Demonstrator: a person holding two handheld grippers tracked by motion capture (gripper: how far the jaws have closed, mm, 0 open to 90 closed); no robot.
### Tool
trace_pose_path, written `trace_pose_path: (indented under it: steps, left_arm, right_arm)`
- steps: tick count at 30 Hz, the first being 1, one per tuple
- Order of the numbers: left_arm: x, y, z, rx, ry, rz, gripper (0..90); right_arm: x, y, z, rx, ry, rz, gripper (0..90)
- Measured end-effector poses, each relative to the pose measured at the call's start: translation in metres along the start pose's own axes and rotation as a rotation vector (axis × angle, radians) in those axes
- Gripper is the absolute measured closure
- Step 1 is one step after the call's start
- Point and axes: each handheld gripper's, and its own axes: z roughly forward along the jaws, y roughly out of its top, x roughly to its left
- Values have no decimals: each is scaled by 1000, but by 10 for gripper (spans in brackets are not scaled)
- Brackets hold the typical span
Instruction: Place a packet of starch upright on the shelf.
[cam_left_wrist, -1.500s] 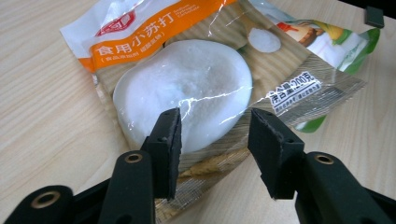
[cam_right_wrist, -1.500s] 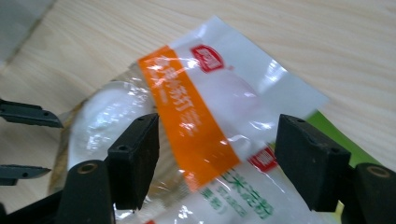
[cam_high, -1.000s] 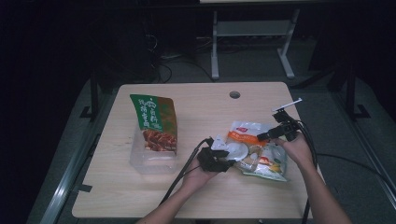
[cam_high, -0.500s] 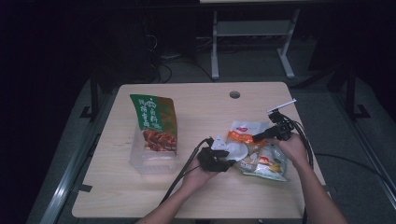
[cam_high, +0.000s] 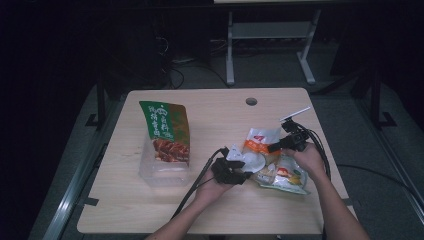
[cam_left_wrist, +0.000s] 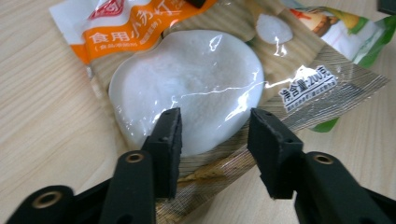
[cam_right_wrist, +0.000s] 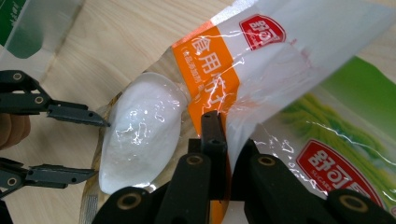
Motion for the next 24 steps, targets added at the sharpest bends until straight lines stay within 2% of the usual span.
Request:
trace_pose_path:
  steps: [5, 11, 13, 19, 20, 22, 24]
  left_arm:
    - [3, 0, -4, 15, 5, -4, 513]
    - [3, 0, -8, 10, 12, -2, 494]
    - [3, -1, -10, 8, 12, -11, 484]
    - [3, -2, -15, 14, 12, 6, 464]
    - [3, -2, -17, 16, 12, 7, 462]
    - [1, -4, -19, 7, 8, -2, 456]
    - [0, -6, -24, -10, 6, 6, 449]
  right_arm:
    - [7, 1, -4, -19, 0, -24, 894]
    - [14, 0, -9, -53, 7, -41, 895]
    - [20, 0, -14, -72, 9, -57, 895]
    - [31, 3, -23, -96, 15, -100, 896]
    - [37, 5, -26, -111, 16, -121, 896]
    - [40, 6, -27, -118, 18, -135, 896]
    - [49, 8, -30, -127, 21, -151, 896]
